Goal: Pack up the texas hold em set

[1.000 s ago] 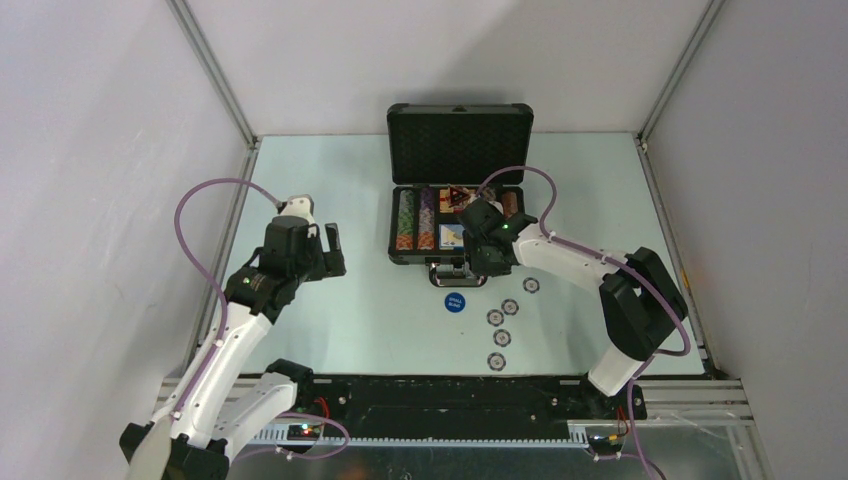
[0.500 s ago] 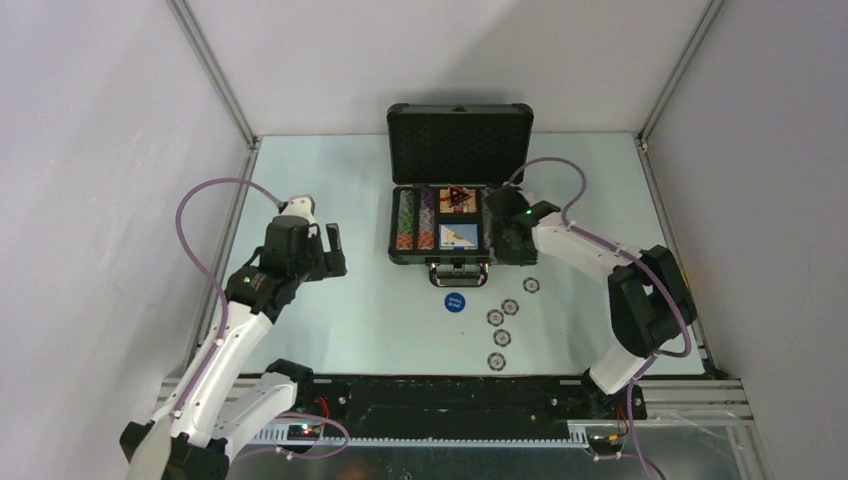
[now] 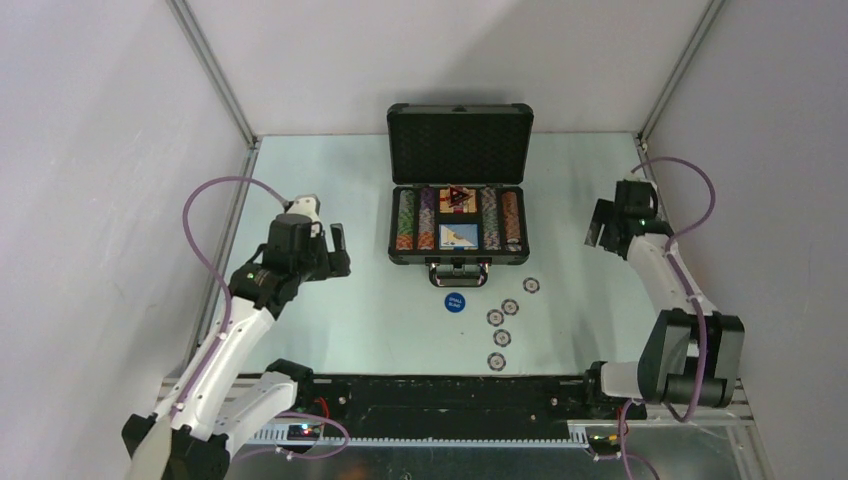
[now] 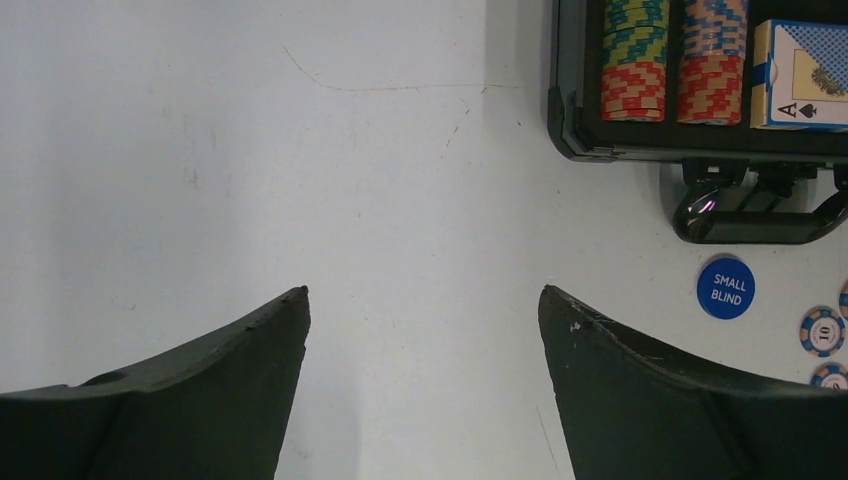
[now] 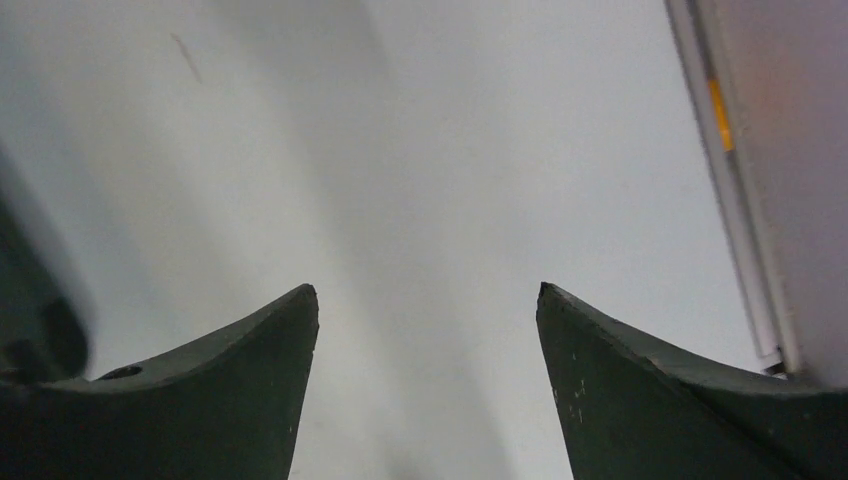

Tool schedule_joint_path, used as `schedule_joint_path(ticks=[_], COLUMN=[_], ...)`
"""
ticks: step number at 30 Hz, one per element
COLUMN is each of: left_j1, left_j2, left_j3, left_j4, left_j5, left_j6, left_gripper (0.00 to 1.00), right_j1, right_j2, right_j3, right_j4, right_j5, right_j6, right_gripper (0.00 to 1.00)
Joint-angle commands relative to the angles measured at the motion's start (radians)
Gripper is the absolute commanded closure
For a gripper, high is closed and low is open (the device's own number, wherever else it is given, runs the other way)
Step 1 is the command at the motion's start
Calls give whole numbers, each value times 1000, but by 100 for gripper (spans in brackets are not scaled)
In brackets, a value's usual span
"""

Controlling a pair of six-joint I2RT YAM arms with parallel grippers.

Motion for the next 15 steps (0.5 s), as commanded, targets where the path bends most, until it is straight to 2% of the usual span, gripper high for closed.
schedule_joint_path(ticks=[1, 5, 9, 15], left_j1=[0, -15, -39, -79], left_j2=[12, 24, 24, 13], left_j3=[0, -2, -1, -4], left_j4=[39, 43, 43, 44], left_j5=[33, 47, 44, 40], left_j6=[9, 6, 6, 6], left_gripper=[11, 11, 11, 12], right_j1=[-79, -183, -228, -331], right_j2=[-48, 31, 91, 182], right_j3=[-124, -76, -20, -17], right_j4=[313, 328, 318, 369], right_j5=[-81, -120, -39, 6], right_j6=[-321, -329, -399, -359], right_gripper=[16, 19, 19, 20])
